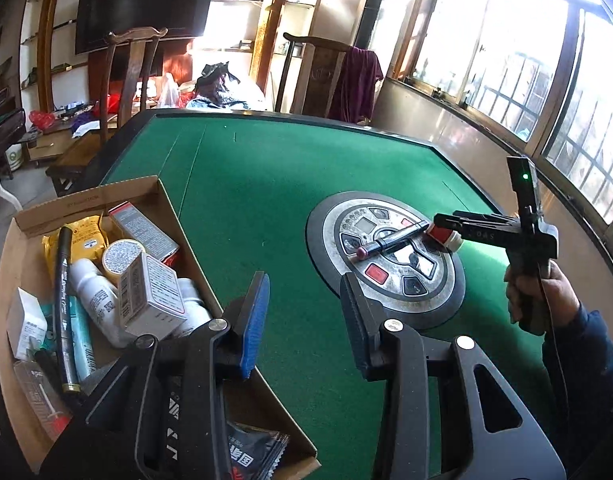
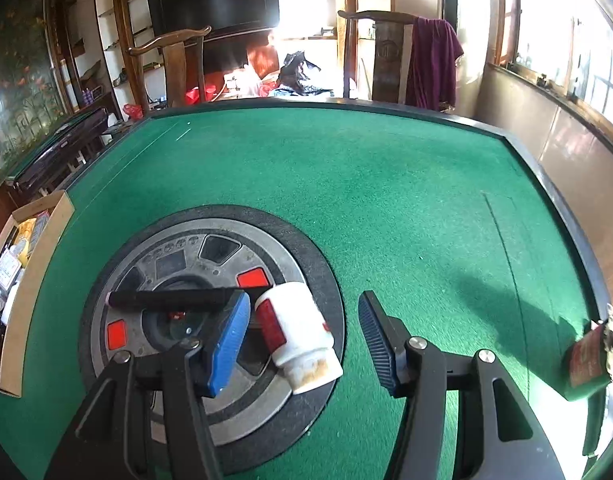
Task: Organize objects
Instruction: 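Grasp the white red-labelled bottle with the right tool, then grasp the pink-ended black marker with left tool while right lifts the bottle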
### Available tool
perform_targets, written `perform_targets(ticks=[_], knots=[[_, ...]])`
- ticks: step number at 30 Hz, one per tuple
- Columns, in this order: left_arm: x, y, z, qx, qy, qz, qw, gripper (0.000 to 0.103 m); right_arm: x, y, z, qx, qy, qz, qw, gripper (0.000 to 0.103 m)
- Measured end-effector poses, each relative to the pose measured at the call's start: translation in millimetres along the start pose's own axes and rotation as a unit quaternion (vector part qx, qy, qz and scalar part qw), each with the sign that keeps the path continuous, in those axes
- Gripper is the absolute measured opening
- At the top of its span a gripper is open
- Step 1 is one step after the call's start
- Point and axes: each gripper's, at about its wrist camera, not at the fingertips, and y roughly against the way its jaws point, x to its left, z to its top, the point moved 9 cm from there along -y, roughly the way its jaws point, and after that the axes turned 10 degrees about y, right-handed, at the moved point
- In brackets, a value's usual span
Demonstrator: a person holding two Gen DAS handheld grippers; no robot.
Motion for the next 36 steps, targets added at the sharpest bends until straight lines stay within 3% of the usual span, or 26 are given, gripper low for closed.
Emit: perform_targets(ticks=[3, 7, 10, 15, 20, 27, 33, 36], knots=[[-6, -3, -5, 0.009, -0.013, -0.005, 0.9999, 0.036, -1, -14, -8, 0.021, -0.014, 0.022, 0.999, 0.053], [-20, -8, -12, 0.02, -0.038, -0.014, 0.999, 0.036, 5, -12, -14, 0.022, -0.014, 0.032, 0.999, 0.034], [-35, -12, -16, 0.029, -0.052, -0.033, 0.9977, 0.036, 2, 1, -16, 0.017, -0.02, 0.024, 0.999, 0.034], [-79, -42, -21, 0.087, -0.087, -0.045, 0.9914, 0.036, -5, 51, -20, -0.015, -0.048, 0.049, 0.998, 0.034], [-111, -99, -3, 0.117, -0.127, -0.015, 0.9848, 0.036, -8, 93, -37, -0.048, -0.052, 0.071, 0.995, 0.034], [-120, -166, 1, 0.172, -0.157, 0.014, 0.9725, 0.037, -25, 94, -48, -0.052, -0.097, 0.122, 0.986, 0.034], [-128, -194, -2, 0.191, -0.162, 0.019, 0.9681, 0.037, -26, 98, -43, -0.062, -0.114, 0.141, 0.981, 0.034], [-135, -195, -3, 0.171, -0.168, 0.027, 0.9705, 0.034, -30, 101, -42, -0.068, -0.119, 0.141, 0.98, 0.034]])
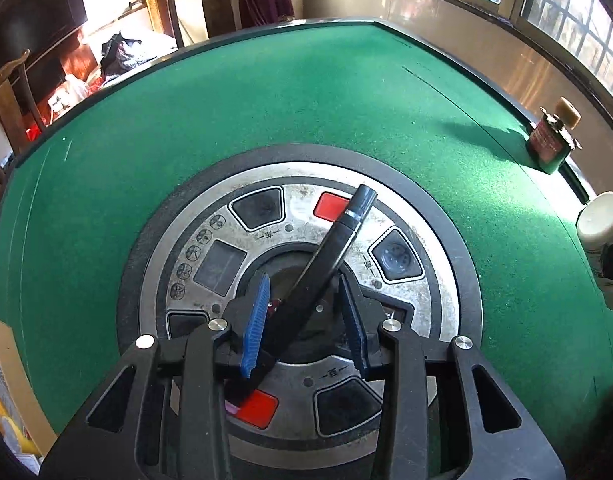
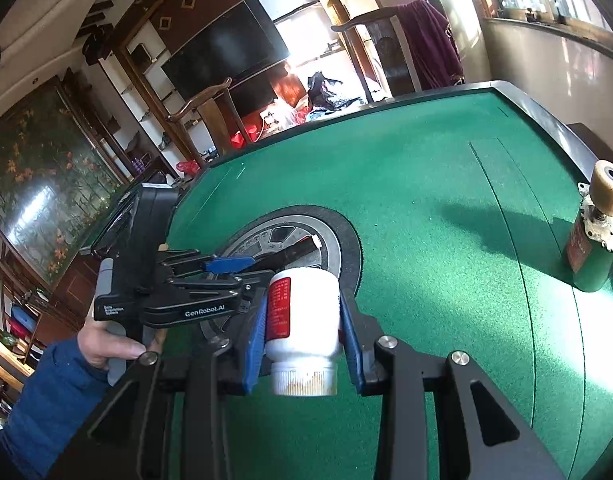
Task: Organize objects
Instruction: 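Grasp the pink-ended black marker with left tool while right lifts the bottle, then carry the marker and bottle over the tray with both tools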
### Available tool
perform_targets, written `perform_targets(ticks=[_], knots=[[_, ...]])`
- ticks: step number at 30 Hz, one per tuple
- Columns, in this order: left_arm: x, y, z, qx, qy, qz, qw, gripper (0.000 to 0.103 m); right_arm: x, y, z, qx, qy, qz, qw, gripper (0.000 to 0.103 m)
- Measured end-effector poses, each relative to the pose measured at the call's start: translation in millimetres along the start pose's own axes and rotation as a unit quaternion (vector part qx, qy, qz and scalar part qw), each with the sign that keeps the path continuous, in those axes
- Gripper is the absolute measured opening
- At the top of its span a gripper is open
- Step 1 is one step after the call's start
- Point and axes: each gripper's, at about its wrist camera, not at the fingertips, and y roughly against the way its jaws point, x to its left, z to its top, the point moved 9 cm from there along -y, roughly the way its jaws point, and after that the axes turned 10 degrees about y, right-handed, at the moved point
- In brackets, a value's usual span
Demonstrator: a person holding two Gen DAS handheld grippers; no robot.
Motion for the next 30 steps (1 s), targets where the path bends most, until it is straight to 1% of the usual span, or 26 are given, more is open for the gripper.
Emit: perform_targets(ticks=[1, 2, 3, 5, 8, 11, 13, 14, 18, 20, 23, 26, 30], knots=[[1, 1, 0, -0.003, 0.008, 0.003, 1.0, 0.032, -1, 1, -1, -0.002, -0.002, -0.002, 1.0, 0.034], [2, 2, -1, -0.007, 0.02, 0.008, 0.9997, 0.024, -2, 1, -2, -0.002, -0.005, -0.001, 1.0, 0.034], [2, 3, -3, -0.011, 0.027, 0.015, 0.9995, 0.015, -2, 1, -2, -0.002, -0.006, -0.001, 1.0, 0.034], [2, 7, -8, -0.021, 0.035, 0.044, 0.9982, 0.014, -3, 1, -3, -0.001, -0.005, -0.005, 1.0, 0.034], [0, 14, -21, -0.026, 0.067, 0.038, 0.9967, 0.014, -2, -1, -4, 0.002, -0.001, -0.008, 1.0, 0.034], [-1, 24, -33, -0.034, 0.084, 0.031, 0.9954, 0.014, 2, -4, -6, 0.006, 0.005, -0.01, 1.0, 0.034], [2, 33, -41, -0.04, 0.09, 0.034, 0.9945, 0.014, 7, -6, -8, 0.01, 0.011, -0.009, 1.0, 0.034], [3, 40, -45, -0.048, 0.093, 0.033, 0.9939, 0.014, 9, -7, -9, 0.012, 0.016, -0.009, 1.0, 0.034], [11, 70, -58, -0.089, 0.097, 0.058, 0.9896, 0.014, 25, -12, -13, 0.017, 0.04, -0.013, 0.999, 0.034], [19, 87, -63, -0.115, 0.099, 0.076, 0.9855, 0.014, 35, -15, -17, 0.021, 0.055, -0.018, 0.998, 0.034], [30, 110, -70, -0.145, 0.104, 0.093, 0.9794, 0.014, 48, -22, -23, 0.029, 0.072, -0.022, 0.997, 0.034], [42, 129, -75, -0.17, 0.112, 0.101, 0.9738, 0.014, 63, -28, -30, 0.034, 0.085, -0.026, 0.995, 0.034], [55, 148, -84, -0.194, 0.118, 0.11, 0.9676, 0.014, 88, -34, -37, 0.038, 0.103, -0.027, 0.994, 0.034]])
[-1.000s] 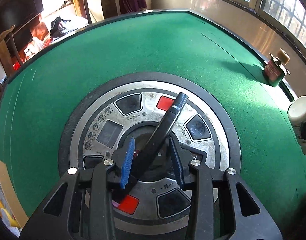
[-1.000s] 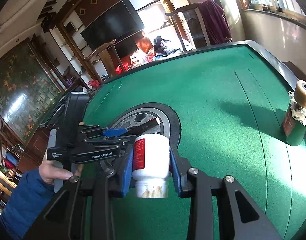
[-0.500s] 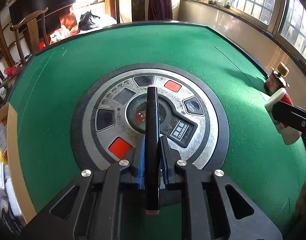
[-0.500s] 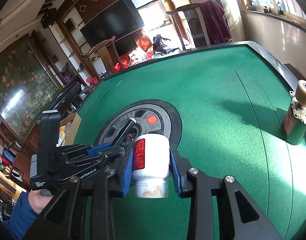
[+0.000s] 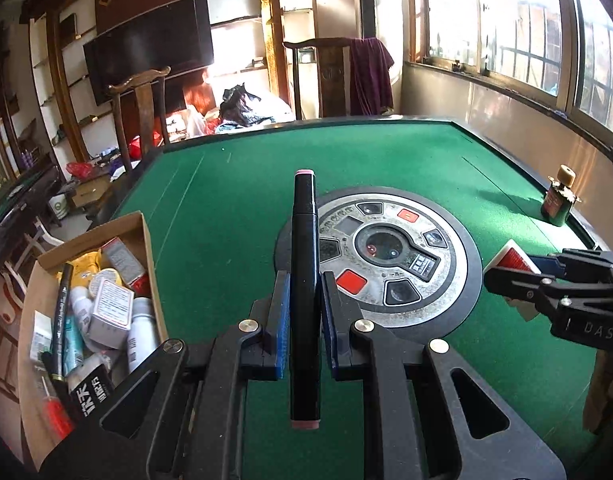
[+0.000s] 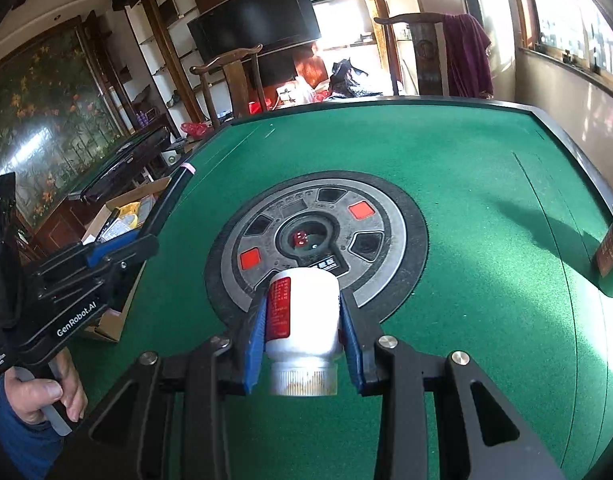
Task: Organize objects
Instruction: 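Carry the marker and bottle over the tray with both tools, then lower the marker and bottle into the tray and open both tools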
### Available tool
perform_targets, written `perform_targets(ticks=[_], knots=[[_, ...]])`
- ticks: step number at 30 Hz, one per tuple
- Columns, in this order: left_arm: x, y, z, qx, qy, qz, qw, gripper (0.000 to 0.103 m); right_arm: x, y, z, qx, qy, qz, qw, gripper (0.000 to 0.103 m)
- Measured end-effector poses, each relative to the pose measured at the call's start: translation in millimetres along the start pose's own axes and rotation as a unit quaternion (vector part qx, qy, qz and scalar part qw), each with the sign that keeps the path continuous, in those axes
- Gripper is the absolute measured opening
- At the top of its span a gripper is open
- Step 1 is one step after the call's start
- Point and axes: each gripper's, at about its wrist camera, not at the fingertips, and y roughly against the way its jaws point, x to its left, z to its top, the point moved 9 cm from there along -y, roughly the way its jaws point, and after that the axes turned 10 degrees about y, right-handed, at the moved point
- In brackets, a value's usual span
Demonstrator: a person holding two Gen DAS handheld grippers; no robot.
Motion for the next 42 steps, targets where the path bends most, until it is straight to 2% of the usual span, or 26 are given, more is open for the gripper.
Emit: perform_targets(ticks=[7, 14, 25, 36, 42], knots=[[27, 25, 8, -0.03, 0.026, 0.003, 0.9992, 0.014, 50, -5, 1, -0.002, 0.012, 0.026, 1.0, 0.034], [68, 52, 13, -0.065, 0.057, 0.023, 0.996, 0.014, 103, -15, 6, -0.004, 0.033, 0.051, 0.998, 0.034], [138, 78, 3, -0.088, 0.104, 0.056, 0.9891, 0.014, 183, -36, 24, -0.009, 0.066, 0.089, 0.994, 0.034], [219, 81, -16, -0.077, 0.161, 0.099, 0.9789, 0.014, 266, -62, 37, -0.002, 0.11, 0.129, 0.986, 0.034], [254, 69, -28, -0.047, 0.197, 0.109, 0.9731, 0.014, 297, -71, 38, 0.004, 0.138, 0.146, 0.98, 0.034]])
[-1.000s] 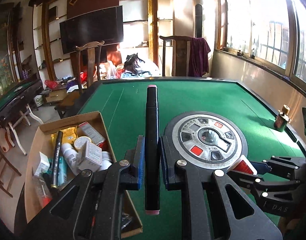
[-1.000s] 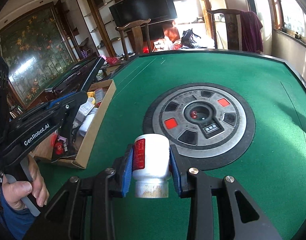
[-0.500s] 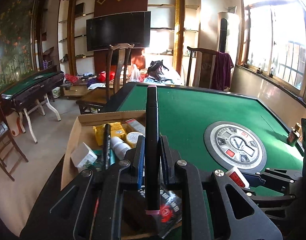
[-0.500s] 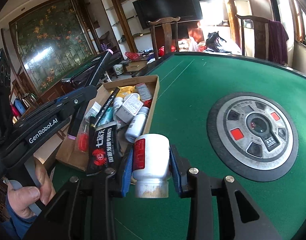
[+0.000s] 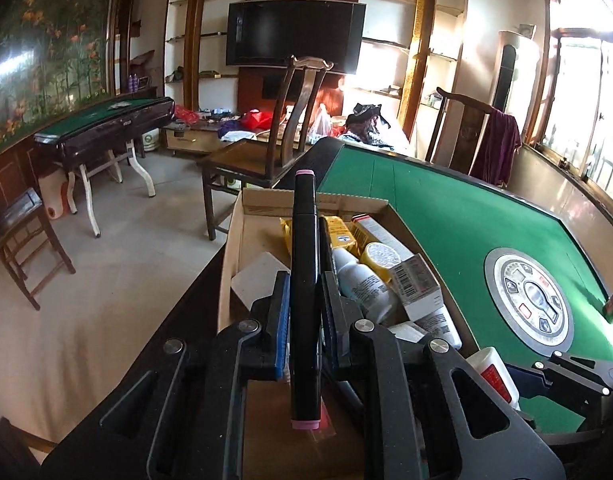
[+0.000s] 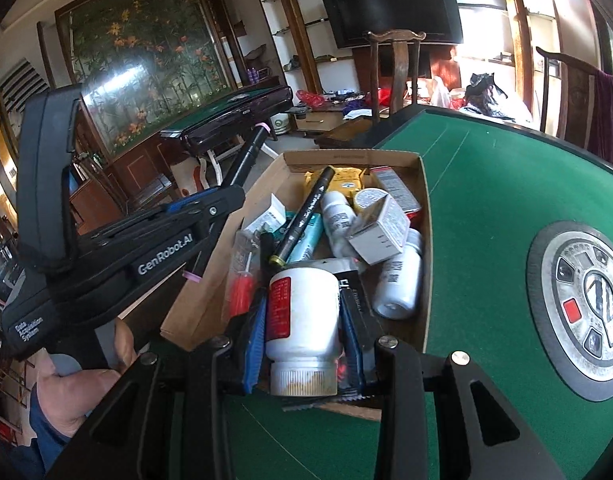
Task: Organize objects
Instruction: 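Lower the marker and bottle into the tray and open both tools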
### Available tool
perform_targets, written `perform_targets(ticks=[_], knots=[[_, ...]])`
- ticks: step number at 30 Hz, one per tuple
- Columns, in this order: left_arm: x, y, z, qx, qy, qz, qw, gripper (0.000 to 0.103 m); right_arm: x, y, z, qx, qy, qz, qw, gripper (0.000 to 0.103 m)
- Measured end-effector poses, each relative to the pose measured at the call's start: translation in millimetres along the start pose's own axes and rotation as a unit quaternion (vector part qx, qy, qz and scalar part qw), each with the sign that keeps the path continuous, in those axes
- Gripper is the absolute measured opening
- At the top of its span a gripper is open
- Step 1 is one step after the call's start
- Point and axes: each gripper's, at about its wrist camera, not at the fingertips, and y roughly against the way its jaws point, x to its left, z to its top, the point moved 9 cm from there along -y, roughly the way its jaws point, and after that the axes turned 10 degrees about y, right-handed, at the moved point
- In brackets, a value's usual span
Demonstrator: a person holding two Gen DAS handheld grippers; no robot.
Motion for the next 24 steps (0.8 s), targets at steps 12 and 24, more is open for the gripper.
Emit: perform_targets(ticks=[12, 24], knots=[[7, -23, -13, 0.044, 0.002, 0.013, 0.999, 0.015, 31, -38, -11, 0.033, 0.04, 0.013, 0.999, 0.034], [10, -32, -20, 0.057, -0.001, 0.026, 0.998, 0.015, 38, -51, -14, 0.034, 0.079, -0.014, 0.996, 0.034]])
